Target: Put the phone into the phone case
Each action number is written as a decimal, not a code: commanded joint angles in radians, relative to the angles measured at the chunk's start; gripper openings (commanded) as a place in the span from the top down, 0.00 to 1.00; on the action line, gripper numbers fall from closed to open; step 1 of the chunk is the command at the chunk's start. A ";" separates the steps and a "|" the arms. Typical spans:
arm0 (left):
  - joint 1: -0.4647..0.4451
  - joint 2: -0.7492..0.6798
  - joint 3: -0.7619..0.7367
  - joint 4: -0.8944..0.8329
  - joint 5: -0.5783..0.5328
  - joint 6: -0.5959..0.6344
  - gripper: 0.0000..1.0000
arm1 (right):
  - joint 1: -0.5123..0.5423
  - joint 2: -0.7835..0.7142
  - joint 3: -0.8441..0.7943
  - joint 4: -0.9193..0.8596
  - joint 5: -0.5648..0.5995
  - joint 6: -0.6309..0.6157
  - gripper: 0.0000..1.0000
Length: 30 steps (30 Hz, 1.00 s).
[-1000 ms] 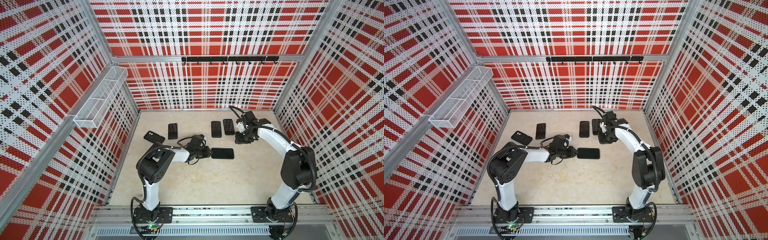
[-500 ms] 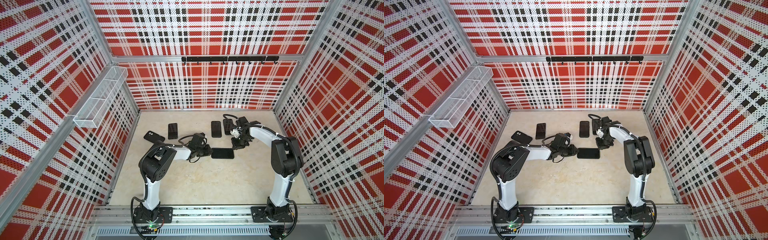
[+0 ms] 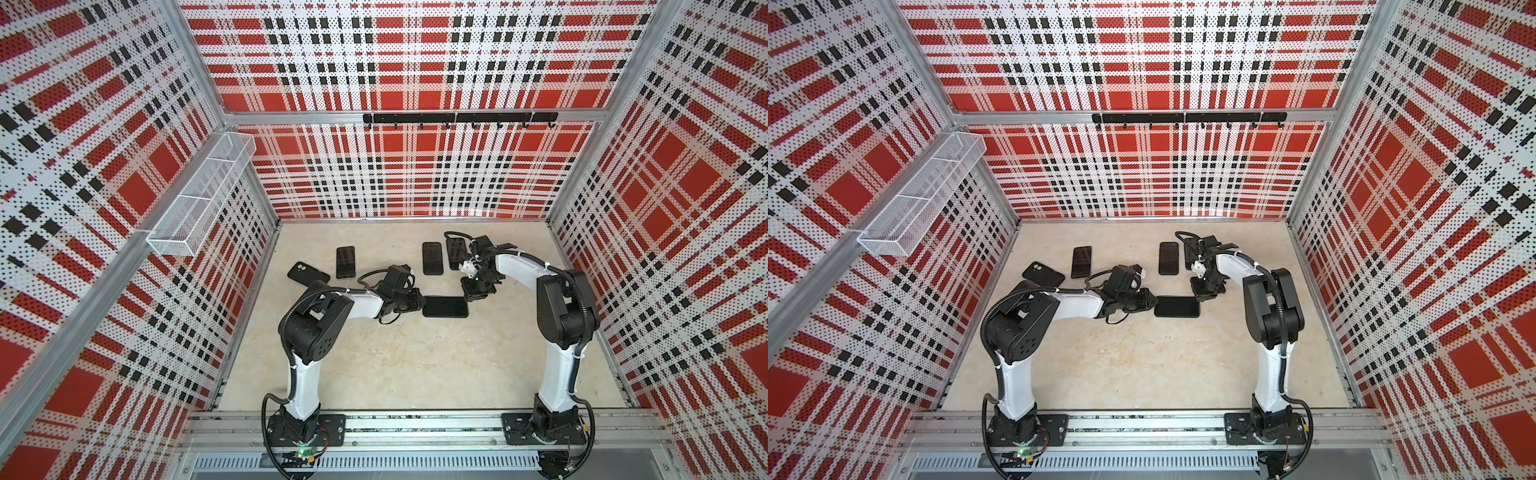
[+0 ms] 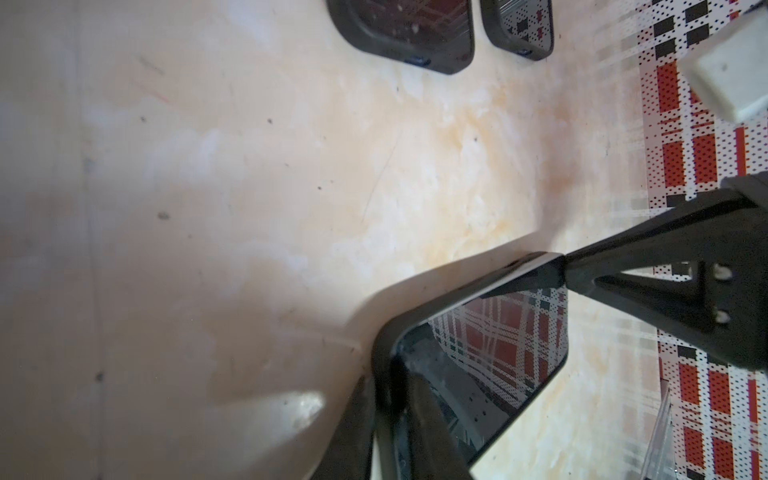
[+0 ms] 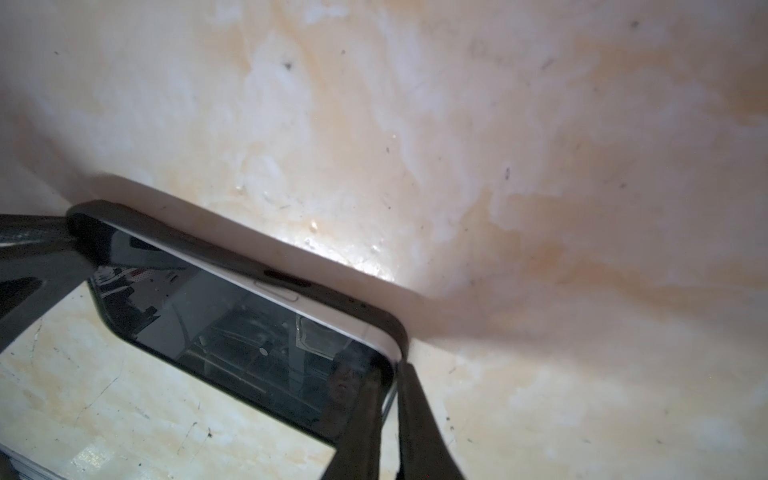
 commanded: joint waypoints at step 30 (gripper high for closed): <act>-0.034 0.002 0.054 -0.134 -0.064 0.060 0.83 | 0.135 0.232 -0.150 0.079 -0.019 0.207 0.92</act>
